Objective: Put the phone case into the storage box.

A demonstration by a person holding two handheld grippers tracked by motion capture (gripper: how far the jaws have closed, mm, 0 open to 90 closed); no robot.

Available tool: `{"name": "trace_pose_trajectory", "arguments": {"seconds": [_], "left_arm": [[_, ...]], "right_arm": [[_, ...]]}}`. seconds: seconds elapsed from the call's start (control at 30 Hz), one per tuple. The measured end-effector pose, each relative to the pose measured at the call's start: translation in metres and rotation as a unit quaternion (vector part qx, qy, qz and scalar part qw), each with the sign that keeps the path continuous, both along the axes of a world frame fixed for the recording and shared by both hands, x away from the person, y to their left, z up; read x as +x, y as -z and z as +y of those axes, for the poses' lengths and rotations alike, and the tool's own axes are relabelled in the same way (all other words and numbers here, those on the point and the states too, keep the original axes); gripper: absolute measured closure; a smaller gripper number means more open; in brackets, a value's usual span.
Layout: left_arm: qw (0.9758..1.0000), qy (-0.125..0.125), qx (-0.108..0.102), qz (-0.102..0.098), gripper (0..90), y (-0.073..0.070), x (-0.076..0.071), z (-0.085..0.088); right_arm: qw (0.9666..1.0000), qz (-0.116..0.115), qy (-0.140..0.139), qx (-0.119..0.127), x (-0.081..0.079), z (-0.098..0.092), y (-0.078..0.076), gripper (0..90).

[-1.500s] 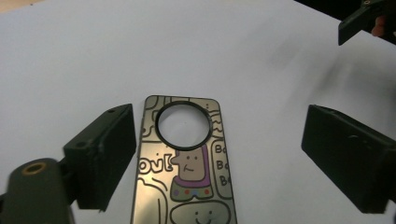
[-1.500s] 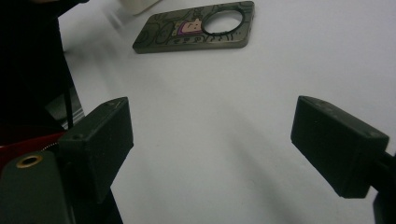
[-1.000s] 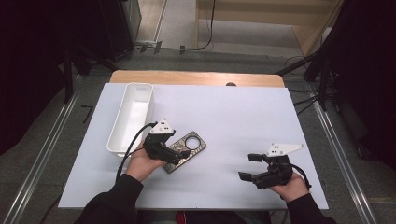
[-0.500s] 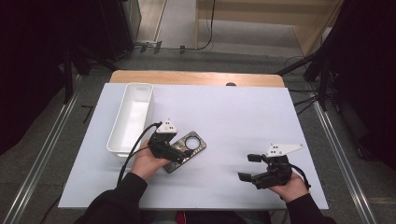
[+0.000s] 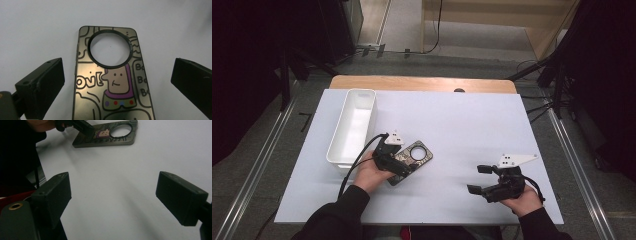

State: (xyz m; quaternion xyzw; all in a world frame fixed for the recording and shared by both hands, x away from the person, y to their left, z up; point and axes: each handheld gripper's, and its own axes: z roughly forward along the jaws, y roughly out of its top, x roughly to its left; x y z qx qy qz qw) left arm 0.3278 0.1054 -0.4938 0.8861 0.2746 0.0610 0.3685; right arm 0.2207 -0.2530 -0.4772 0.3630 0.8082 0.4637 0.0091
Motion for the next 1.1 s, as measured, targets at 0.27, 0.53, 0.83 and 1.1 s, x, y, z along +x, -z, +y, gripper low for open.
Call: {"name": "trace_pose_trajectory", "arguments": {"seconds": [0.27,0.53,0.83,1.1], "left_arm": [[0.9999,0.004,0.012,0.007,0.0,0.004,0.0,-0.001],[0.9997,0.005,0.023,0.008,0.0,0.005,0.0,-0.002],[0.999,0.01,0.043,0.011,0.0,0.009,-0.001,-0.005],[0.9983,0.006,0.058,0.007,0.0,0.012,0.0,-0.005]], "right_arm": [[1.0,0.0,-0.001,-0.001,0.0,0.0,0.0,11.9],[1.0,0.001,-0.002,-0.002,0.0,0.0,0.0,11.9],[1.0,0.002,-0.002,-0.003,0.0,0.0,0.0,11.9],[1.0,0.002,-0.002,-0.002,0.0,0.0,0.001,11.9]]}}
